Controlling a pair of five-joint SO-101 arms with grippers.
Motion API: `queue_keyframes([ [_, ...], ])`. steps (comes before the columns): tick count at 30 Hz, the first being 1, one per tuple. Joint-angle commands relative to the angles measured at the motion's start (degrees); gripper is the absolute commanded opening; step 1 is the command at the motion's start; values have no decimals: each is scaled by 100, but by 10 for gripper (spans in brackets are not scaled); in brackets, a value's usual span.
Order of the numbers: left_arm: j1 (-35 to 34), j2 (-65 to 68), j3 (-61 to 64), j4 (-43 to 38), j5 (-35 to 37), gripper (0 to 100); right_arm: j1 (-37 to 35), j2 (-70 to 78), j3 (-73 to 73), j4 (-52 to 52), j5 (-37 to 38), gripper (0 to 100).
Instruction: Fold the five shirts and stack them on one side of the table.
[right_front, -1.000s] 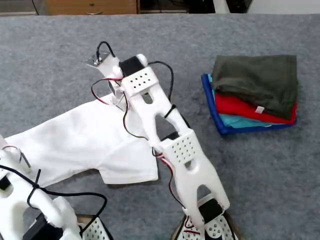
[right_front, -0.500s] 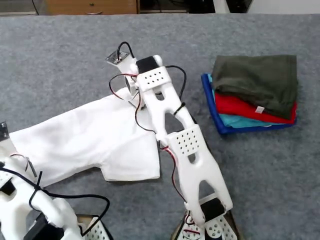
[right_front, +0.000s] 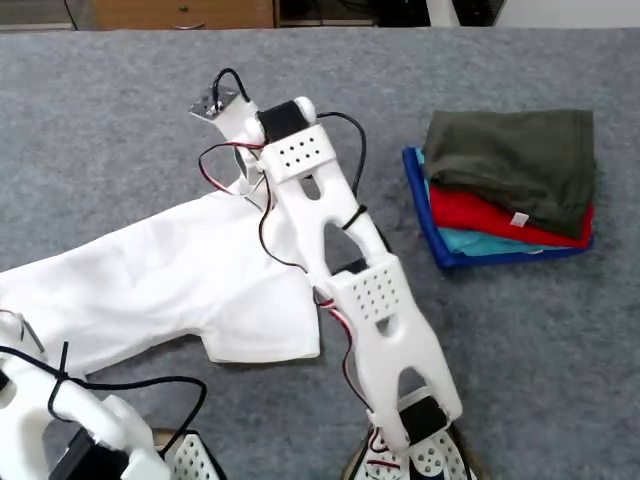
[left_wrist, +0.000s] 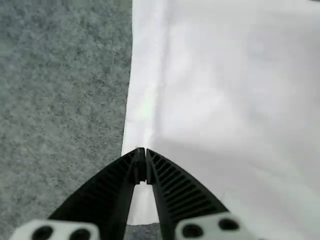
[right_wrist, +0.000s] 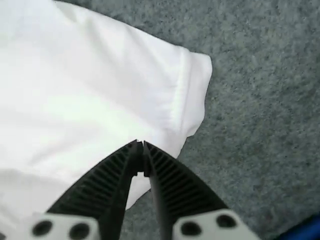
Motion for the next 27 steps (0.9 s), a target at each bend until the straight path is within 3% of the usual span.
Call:
queue_keyframes([
  [1, -273, -145, -246, 18, -273, 19, -259, -1262, 1191, 123, 308, 2],
  [5, -695, -145, -255, -299, -378, 19, -611, -2589, 2835, 0, 809, 2],
  [10, -835, -145, 62, -387, -422, 19, -901, -4171, 5130, -879, 1459, 3],
  [15, -844, -145, 589, -554, 229, 19, -1367, -5613, 7802, -2084, 2435, 4],
  [21, -1002, -145, 738, -1371, 1169, 19, -1727, -6721, 9982, -3191, 2822, 7],
  [27, -1037, -145, 721, -1398, 1336, 19, -2237, -7204, 10695, -3341, 2813, 160],
])
